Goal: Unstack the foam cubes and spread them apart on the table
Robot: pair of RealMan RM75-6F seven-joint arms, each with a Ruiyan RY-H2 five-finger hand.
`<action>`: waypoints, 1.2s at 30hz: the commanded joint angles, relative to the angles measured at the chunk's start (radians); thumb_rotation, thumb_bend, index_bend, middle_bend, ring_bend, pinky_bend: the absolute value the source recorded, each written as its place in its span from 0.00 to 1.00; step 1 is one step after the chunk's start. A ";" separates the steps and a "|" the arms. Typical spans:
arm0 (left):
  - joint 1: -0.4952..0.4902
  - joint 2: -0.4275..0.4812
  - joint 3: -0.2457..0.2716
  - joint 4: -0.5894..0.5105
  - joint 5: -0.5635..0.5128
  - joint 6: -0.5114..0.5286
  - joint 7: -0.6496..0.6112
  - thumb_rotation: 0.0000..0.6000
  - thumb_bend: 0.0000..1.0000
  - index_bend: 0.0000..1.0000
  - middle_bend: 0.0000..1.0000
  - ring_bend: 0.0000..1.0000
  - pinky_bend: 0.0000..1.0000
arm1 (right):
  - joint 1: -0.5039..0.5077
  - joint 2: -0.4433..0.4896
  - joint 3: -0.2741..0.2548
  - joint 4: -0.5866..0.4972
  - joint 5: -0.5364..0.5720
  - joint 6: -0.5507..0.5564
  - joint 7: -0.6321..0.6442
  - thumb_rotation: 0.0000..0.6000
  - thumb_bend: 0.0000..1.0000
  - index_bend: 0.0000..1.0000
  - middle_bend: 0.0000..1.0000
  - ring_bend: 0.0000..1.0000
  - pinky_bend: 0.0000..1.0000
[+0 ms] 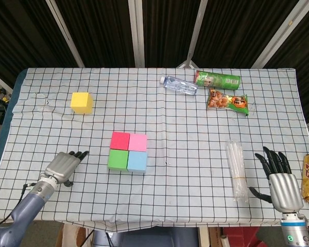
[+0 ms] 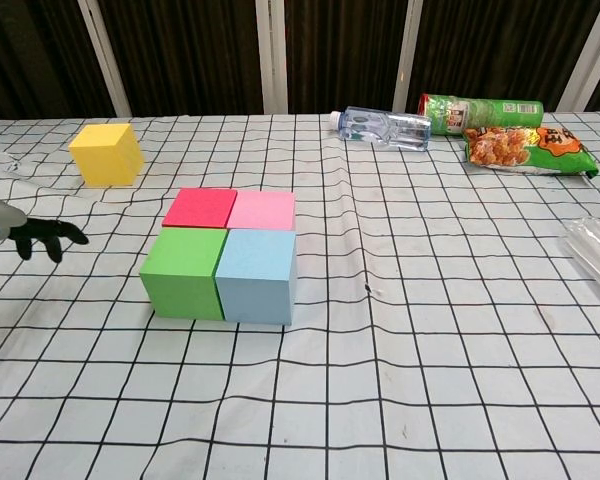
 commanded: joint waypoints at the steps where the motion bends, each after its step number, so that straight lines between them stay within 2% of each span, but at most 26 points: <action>1: -0.009 -0.047 -0.021 0.024 -0.003 -0.004 0.005 1.00 0.06 0.05 0.16 0.23 0.48 | 0.000 0.002 0.003 0.002 0.003 0.001 0.006 1.00 0.06 0.17 0.04 0.09 0.00; 11: -0.028 -0.142 -0.077 0.066 -0.002 -0.014 -0.021 1.00 0.06 0.06 0.19 0.23 0.48 | 0.000 0.005 0.002 0.005 0.002 0.001 0.016 1.00 0.06 0.17 0.04 0.09 0.00; 20: -0.085 -0.221 -0.094 0.056 -0.060 -0.030 0.057 1.00 0.06 0.05 0.19 0.23 0.48 | 0.000 0.011 0.004 0.006 0.005 0.001 0.030 1.00 0.06 0.17 0.04 0.09 0.00; 29: -0.129 -0.301 -0.131 0.070 -0.114 0.010 0.108 1.00 0.06 0.05 0.15 0.23 0.48 | -0.001 0.017 0.005 0.010 0.006 0.004 0.048 1.00 0.06 0.17 0.04 0.09 0.00; 36: -0.127 -0.334 -0.177 0.086 -0.063 0.061 0.065 1.00 0.04 0.05 0.12 0.23 0.47 | 0.001 0.016 0.003 0.010 0.006 -0.003 0.045 1.00 0.06 0.17 0.04 0.10 0.00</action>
